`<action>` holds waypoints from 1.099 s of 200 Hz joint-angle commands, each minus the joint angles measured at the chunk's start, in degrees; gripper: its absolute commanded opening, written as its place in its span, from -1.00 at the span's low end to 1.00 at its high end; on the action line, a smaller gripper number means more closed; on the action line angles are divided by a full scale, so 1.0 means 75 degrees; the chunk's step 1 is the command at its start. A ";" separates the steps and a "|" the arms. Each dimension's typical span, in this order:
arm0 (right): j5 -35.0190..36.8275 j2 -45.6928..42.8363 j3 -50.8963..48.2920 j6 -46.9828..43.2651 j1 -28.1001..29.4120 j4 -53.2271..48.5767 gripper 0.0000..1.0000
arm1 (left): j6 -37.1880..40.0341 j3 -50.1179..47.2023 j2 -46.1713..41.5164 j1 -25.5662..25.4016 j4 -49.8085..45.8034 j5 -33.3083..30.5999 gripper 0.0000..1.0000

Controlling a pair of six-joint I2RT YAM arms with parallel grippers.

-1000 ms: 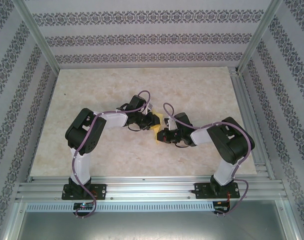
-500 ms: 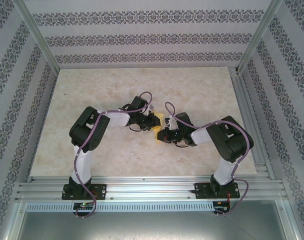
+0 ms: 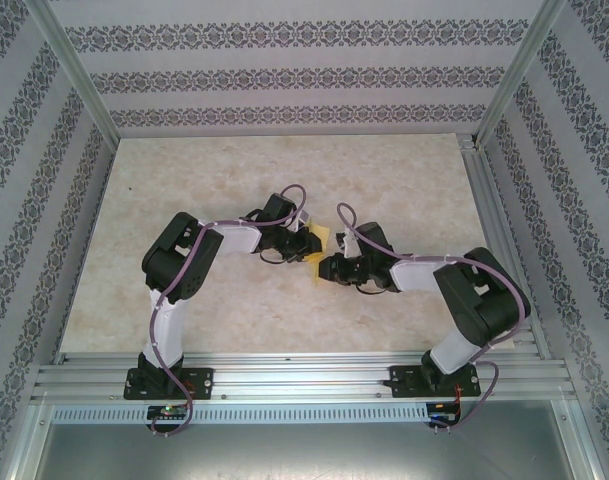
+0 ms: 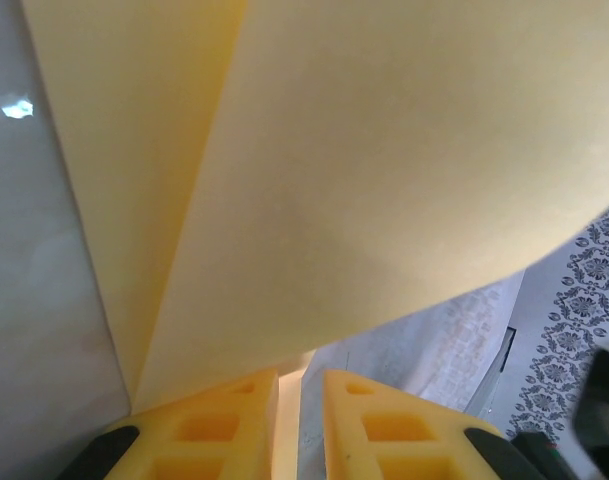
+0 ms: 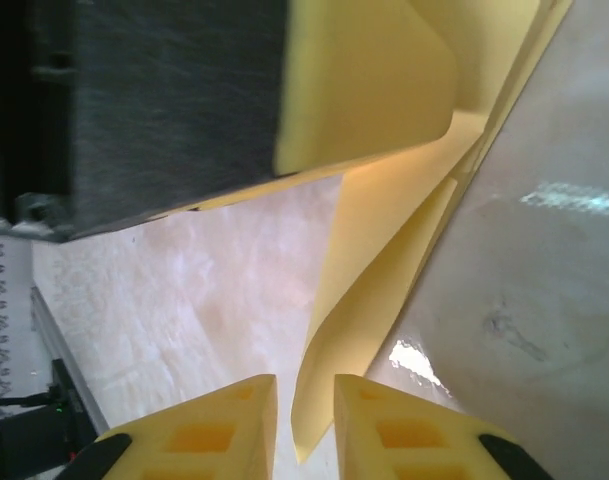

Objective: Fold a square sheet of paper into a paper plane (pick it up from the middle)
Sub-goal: Fold the wing for the fifth time at the center of the table.

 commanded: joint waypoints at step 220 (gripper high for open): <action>0.0194 0.1450 0.0181 0.0984 0.0497 0.1653 -0.84 | 0.0336 -0.0033 0.0384 -0.0078 -0.0143 -0.0113 -0.58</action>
